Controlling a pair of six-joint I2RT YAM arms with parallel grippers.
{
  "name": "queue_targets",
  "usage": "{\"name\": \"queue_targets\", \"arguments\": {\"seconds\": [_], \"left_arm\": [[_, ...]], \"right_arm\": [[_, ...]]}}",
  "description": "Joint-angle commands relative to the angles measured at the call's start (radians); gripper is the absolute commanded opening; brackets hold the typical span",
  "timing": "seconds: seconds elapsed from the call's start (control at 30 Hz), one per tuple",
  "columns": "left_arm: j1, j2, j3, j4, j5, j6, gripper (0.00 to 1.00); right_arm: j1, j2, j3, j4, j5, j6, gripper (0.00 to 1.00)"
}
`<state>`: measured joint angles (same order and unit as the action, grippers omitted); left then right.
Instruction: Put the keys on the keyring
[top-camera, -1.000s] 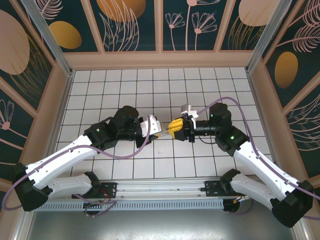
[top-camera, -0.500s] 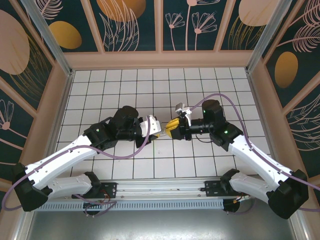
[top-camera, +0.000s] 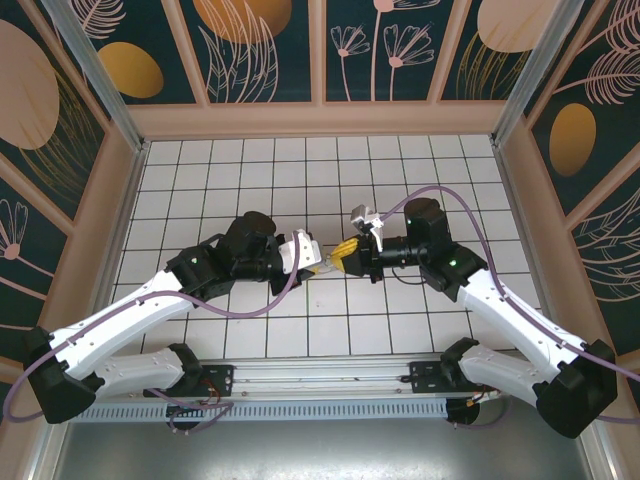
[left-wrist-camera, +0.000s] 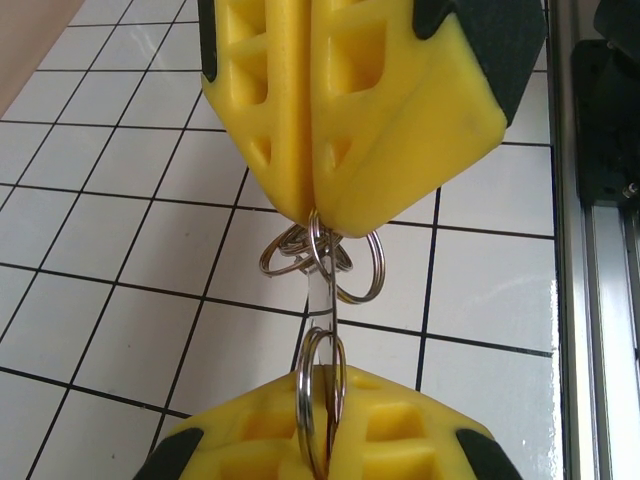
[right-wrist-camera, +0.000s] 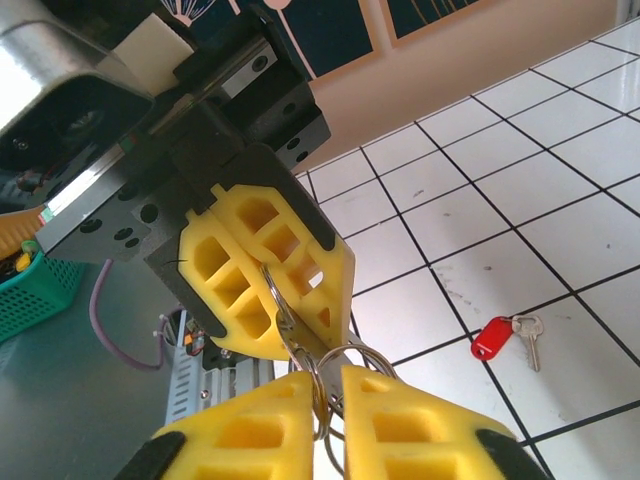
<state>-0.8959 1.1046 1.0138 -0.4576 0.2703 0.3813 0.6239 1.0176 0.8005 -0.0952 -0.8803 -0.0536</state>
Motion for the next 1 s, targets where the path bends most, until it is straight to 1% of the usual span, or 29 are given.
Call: {"name": "queue_targets", "arguments": {"seconds": [0.0, 0.13, 0.43, 0.6, 0.7, 0.77, 0.8, 0.83, 0.9, 0.97], "left_arm": [[0.003, -0.017, 0.026, 0.051, -0.005, 0.005, 0.0], [0.003, -0.018, 0.026, 0.052, -0.006, 0.004, 0.0], [0.002, -0.017, 0.026, 0.057, -0.011, -0.001, 0.0], [0.003, -0.032, 0.012, 0.085, -0.02, -0.017, 0.0], [0.002, -0.049, 0.0, 0.112, -0.015, -0.031, 0.11], [0.002, -0.062, -0.005, 0.125, -0.007, -0.039, 0.15], [0.002, -0.065, -0.005, 0.128, -0.002, -0.044, 0.21], [0.002, -0.069, -0.007, 0.131, 0.004, -0.048, 0.29], [0.003, -0.074, -0.011, 0.138, 0.011, -0.057, 0.4], [0.002, -0.078, -0.013, 0.144, 0.016, -0.066, 0.42]], "right_arm": [[0.008, 0.003, 0.038, -0.035, -0.01, -0.018, 0.07], [0.008, 0.013, 0.051, -0.054, -0.021, -0.036, 0.0], [0.009, -0.016, 0.037, -0.015, -0.037, -0.049, 0.0], [-0.002, -0.061, -0.009, 0.094, -0.032, 0.009, 0.0], [-0.007, -0.098, -0.068, 0.23, -0.035, 0.088, 0.0], [-0.01, -0.116, -0.103, 0.306, -0.026, 0.126, 0.0], [-0.011, -0.122, -0.118, 0.336, -0.018, 0.142, 0.0], [-0.011, -0.125, -0.131, 0.363, -0.016, 0.152, 0.0], [-0.012, -0.132, -0.151, 0.407, -0.012, 0.17, 0.0], [-0.01, -0.14, -0.176, 0.458, -0.008, 0.185, 0.0]]}}
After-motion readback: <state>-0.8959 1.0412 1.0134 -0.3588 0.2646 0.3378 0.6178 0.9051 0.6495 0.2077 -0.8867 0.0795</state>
